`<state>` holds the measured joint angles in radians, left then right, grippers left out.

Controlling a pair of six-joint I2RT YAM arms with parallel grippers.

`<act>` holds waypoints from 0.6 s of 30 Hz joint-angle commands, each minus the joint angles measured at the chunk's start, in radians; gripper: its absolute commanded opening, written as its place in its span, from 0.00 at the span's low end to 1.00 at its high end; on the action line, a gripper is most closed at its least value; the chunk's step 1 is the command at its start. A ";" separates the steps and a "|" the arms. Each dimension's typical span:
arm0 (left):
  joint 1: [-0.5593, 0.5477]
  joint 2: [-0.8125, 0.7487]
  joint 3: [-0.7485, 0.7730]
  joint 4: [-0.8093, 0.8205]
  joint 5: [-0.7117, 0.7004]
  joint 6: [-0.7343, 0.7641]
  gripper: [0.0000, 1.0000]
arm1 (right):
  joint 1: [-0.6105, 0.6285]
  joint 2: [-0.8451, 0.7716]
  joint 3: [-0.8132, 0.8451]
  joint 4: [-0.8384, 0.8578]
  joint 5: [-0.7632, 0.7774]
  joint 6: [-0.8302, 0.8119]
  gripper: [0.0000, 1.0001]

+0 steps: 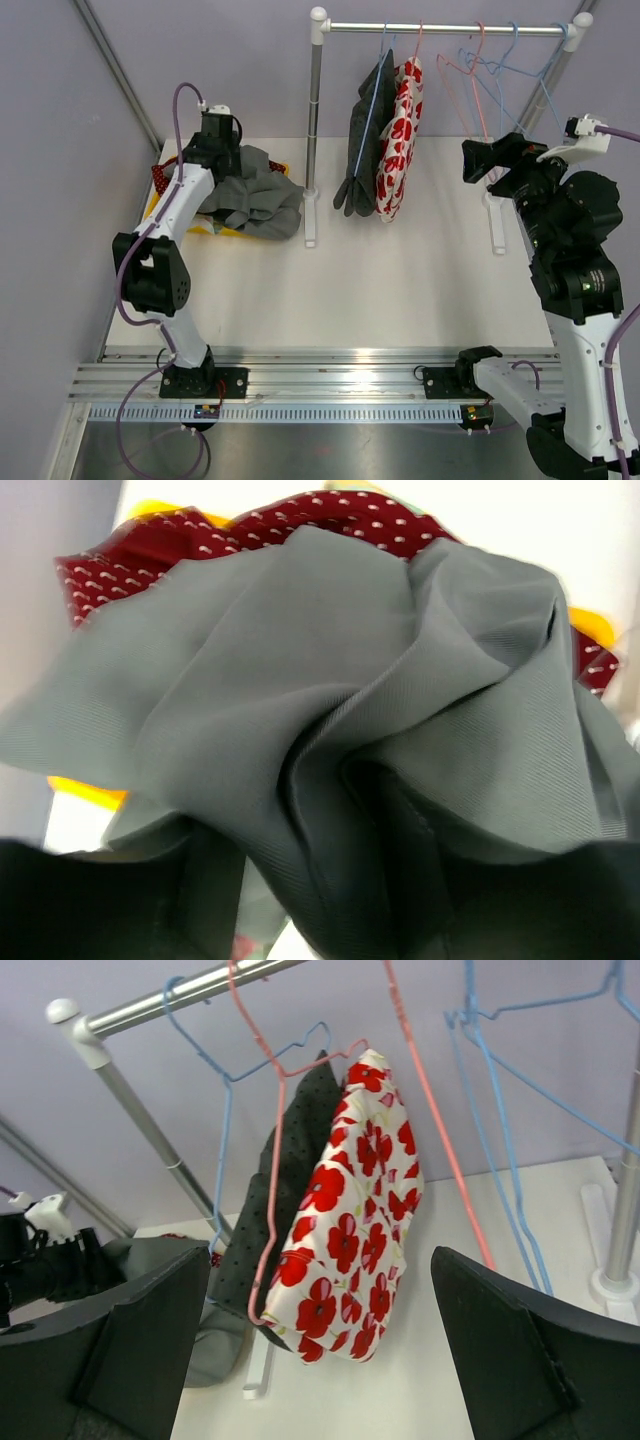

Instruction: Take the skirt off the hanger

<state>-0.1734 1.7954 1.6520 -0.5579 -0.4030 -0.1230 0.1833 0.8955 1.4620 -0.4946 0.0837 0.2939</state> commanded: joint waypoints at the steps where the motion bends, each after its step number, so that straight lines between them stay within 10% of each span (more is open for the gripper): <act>1: 0.043 -0.051 -0.021 0.079 0.228 -0.098 0.72 | 0.005 0.081 0.093 0.019 -0.131 -0.042 1.00; 3: 0.043 -0.120 -0.038 0.088 0.239 -0.098 0.99 | 0.005 0.130 0.135 0.007 -0.140 -0.053 1.00; 18: 0.041 -0.596 -0.176 -0.005 0.250 -0.073 0.99 | 0.082 0.660 0.619 -0.211 -0.007 -0.084 0.96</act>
<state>-0.1333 1.2396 1.5097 -0.5430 -0.1867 -0.1928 0.2443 1.5364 1.9968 -0.6724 0.0162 0.2321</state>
